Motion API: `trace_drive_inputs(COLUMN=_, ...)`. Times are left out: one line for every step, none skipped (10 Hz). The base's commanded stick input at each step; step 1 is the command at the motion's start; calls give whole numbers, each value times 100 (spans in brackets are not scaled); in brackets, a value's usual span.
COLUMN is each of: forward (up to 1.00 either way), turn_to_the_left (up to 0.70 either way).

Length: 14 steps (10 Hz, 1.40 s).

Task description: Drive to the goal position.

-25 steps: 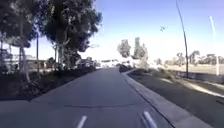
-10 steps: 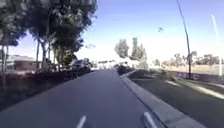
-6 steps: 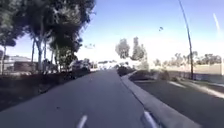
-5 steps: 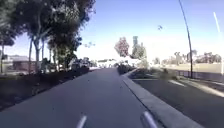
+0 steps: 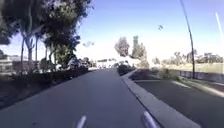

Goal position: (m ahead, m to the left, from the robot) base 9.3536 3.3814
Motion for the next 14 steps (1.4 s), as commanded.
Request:
trace_drive_inputs(forward=94, turn_to_the_left=0)
trace_drive_inputs(forward=94, turn_to_the_left=0)
trace_drive_inputs(forward=94, turn_to_the_left=0)
trace_drive_inputs(forward=94, turn_to_the_left=0)
trace_drive_inputs(forward=94, turn_to_the_left=0)
trace_drive_inputs(forward=93, turn_to_the_left=0)
trace_drive_inputs(forward=93, turn_to_the_left=0)
trace_drive_inputs(forward=93, turn_to_the_left=0)
trace_drive_inputs(forward=94, turn_to_the_left=0)
trace_drive_inputs(forward=94, turn_to_the_left=0)
trace_drive_inputs(forward=94, turn_to_the_left=0)
trace_drive_inputs(forward=93, turn_to_the_left=0)
trace_drive_inputs(forward=93, turn_to_the_left=0)
trace_drive_inputs(forward=94, turn_to_the_left=0)
